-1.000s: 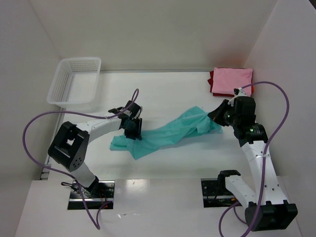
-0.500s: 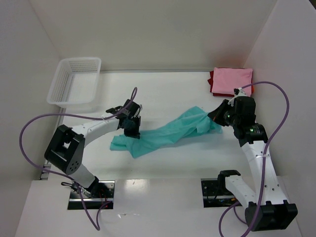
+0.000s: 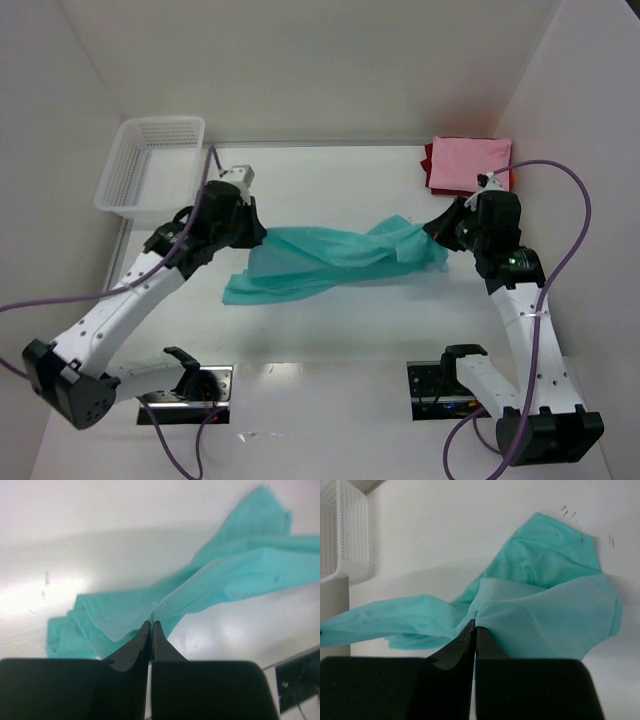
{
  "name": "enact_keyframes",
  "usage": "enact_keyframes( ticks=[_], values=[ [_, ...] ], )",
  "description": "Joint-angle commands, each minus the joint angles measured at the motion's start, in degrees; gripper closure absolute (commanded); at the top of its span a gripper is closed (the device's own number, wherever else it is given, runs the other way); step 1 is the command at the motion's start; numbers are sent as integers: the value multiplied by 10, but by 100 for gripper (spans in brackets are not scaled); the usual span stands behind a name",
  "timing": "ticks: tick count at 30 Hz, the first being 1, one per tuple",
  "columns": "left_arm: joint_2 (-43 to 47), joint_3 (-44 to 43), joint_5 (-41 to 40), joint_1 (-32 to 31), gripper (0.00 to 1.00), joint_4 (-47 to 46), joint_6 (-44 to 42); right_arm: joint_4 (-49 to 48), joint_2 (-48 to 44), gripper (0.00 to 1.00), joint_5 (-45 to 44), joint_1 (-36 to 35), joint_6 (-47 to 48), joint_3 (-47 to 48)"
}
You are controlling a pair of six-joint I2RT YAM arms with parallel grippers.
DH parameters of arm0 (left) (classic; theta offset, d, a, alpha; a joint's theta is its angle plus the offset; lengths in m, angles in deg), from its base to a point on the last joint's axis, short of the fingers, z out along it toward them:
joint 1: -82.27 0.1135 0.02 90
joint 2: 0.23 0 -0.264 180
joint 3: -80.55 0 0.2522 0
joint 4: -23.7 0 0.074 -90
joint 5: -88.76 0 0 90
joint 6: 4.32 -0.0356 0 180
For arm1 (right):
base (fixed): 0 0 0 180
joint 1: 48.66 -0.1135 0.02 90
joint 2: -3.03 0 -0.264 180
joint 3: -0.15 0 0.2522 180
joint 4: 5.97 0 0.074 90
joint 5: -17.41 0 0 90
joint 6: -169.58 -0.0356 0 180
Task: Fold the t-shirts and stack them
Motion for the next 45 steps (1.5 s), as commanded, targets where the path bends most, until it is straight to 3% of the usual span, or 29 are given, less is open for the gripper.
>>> enact_keyframes(
  ticks=[1, 14, 32, 37, 45],
  values=[
    [63, -33, -98, -1, 100, -2, -21, -37, 13, 99, -20, 7, 4, 76],
    [161, -90, -257, -1, 100, -101, -128, -99, 77, 99, -42, 7, 4, 231],
    [110, -187, -267, -1, 100, -241, -238, -148, 205, 99, 22, 7, 17, 497],
    [100, -214, -287, -1, 100, -263, -277, -176, 204, 99, 67, 7, 11, 510],
    [81, -237, -332, -1, 100, -253, -290, -157, 148, 99, 61, 7, 13, 430]
  ],
)
